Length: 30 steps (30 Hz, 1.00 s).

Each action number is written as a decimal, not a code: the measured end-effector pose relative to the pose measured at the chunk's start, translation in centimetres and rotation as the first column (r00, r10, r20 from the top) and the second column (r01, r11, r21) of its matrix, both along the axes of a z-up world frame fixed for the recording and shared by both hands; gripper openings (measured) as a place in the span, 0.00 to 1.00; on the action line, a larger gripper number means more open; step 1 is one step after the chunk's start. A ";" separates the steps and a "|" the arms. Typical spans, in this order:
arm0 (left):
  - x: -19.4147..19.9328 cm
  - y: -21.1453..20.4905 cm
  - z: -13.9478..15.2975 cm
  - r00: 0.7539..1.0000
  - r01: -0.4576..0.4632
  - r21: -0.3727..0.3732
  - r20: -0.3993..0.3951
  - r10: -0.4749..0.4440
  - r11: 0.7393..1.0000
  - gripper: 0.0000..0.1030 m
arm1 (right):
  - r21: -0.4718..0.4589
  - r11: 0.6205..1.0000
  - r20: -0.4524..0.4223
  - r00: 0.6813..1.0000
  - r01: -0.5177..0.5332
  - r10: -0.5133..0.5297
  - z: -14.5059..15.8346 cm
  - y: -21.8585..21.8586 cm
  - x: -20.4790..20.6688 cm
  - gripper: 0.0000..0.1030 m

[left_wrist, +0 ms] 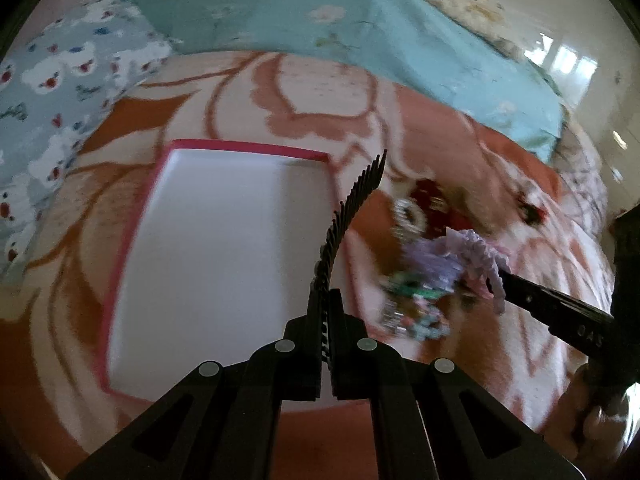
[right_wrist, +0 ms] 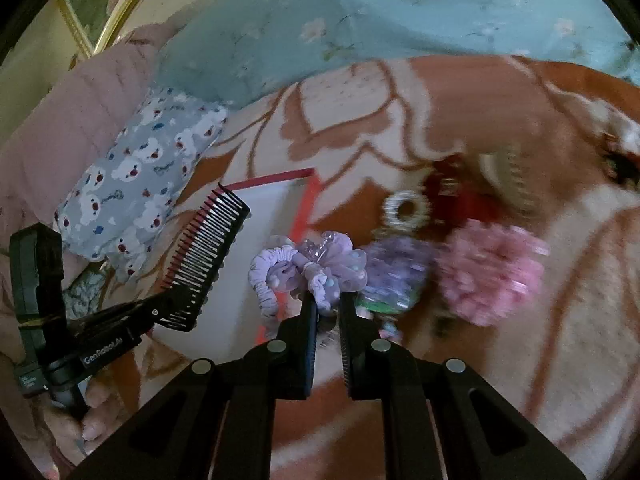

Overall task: Organize jewelry
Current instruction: 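Carry comb and scrunchie into the white box and open both tools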

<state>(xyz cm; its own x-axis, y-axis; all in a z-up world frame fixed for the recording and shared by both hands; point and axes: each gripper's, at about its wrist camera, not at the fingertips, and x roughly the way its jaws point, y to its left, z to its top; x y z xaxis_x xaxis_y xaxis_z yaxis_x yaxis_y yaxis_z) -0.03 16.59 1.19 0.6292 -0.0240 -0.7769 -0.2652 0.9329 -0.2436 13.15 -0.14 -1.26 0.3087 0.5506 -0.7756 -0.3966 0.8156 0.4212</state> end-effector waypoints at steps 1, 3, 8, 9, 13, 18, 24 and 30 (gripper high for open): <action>0.2 0.5 -0.1 1.000 -0.013 0.005 -0.005 0.013 1.000 0.01 | 0.003 1.000 -0.005 1.000 -0.012 0.012 -0.3 0.9 0.4 0.09; 0.5 1.4 -0.2 0.999 -0.039 0.017 -0.017 0.040 0.999 0.01 | 0.008 1.000 -0.012 1.000 -0.028 0.029 -0.8 2.4 1.1 0.09; 2.4 3.5 -1.0 0.994 -0.096 0.037 -0.039 0.098 0.995 0.01 | 0.009 0.997 -0.021 0.997 -0.070 0.070 -2.0 6.9 4.1 0.09; 3.2 4.0 -1.3 0.993 -0.107 0.042 -0.045 0.109 0.993 0.01 | 0.009 0.997 -0.020 0.997 -0.074 0.074 -2.2 7.6 4.5 0.09; 6.0 5.7 -2.6 0.987 -0.140 0.061 -0.065 0.144 0.988 0.01 | 0.010 0.997 -0.039 0.996 -0.082 0.082 -3.7 10.7 7.3 0.09; 10.0 8.1 -4.7 0.980 -0.170 0.078 -0.094 0.177 0.982 0.01 | -0.010 0.995 -0.065 0.993 -0.099 0.099 -5.9 13.9 9.7 0.09; 13.0 9.7 -6.6 0.974 -0.183 0.087 -0.118 0.193 0.979 0.01 | -0.032 0.994 -0.089 0.991 -0.105 0.102 -8.2 16.2 11.4 0.09; 14.3 10.2 -7.9 0.973 -0.182 0.086 -0.125 0.192 0.980 0.02 | -0.037 0.989 -0.112 0.984 -0.140 0.135 -9.2 18.0 11.8 0.09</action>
